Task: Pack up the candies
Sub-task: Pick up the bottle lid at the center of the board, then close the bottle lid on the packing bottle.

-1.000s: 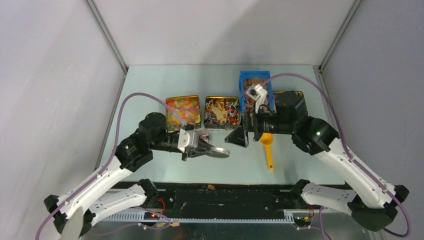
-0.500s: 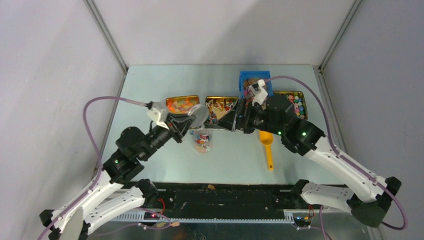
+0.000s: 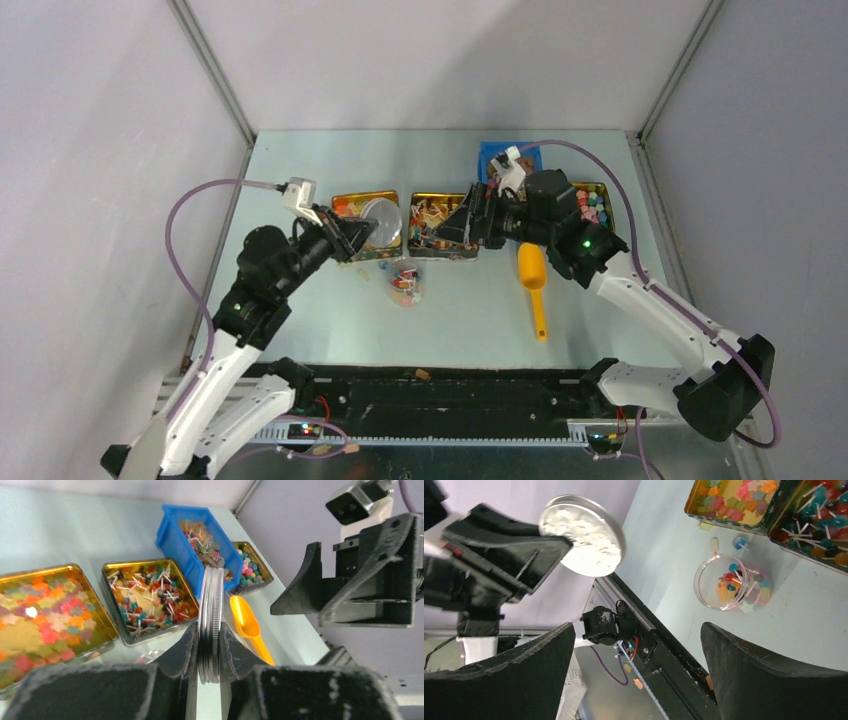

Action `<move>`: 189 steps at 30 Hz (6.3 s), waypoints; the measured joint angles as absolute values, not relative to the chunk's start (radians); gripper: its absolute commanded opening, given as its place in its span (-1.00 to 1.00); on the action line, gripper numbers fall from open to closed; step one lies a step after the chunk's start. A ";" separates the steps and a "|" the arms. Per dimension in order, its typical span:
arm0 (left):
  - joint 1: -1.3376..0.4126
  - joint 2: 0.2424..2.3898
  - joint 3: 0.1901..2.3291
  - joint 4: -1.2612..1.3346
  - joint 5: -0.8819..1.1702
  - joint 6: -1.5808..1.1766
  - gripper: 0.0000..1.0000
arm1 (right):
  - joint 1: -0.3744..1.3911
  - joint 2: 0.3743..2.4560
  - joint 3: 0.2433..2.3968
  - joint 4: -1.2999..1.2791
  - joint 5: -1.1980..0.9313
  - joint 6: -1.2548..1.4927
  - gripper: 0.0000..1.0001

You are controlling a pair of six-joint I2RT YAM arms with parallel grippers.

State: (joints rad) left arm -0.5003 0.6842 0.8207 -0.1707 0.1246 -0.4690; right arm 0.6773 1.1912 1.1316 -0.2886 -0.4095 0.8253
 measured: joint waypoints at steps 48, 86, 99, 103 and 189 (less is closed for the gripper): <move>-0.215 0.984 0.732 0.187 0.951 -0.846 0.96 | 0.634 1.401 1.034 0.241 -0.842 0.901 -1.00; -0.193 0.889 0.797 -0.481 0.284 -0.328 0.99 | 0.618 1.804 1.034 0.231 -0.851 0.906 -1.00; -0.211 0.925 0.771 -0.473 0.292 -0.321 0.99 | 0.621 1.832 1.057 0.133 -0.832 0.859 -0.95; -0.226 0.937 0.771 -0.471 0.292 -0.320 1.00 | 0.622 1.832 1.065 0.108 -0.825 0.843 -0.84; -0.389 1.184 0.772 -0.428 0.242 -0.251 0.47 | 0.605 1.843 1.121 -0.029 -0.838 0.855 -0.61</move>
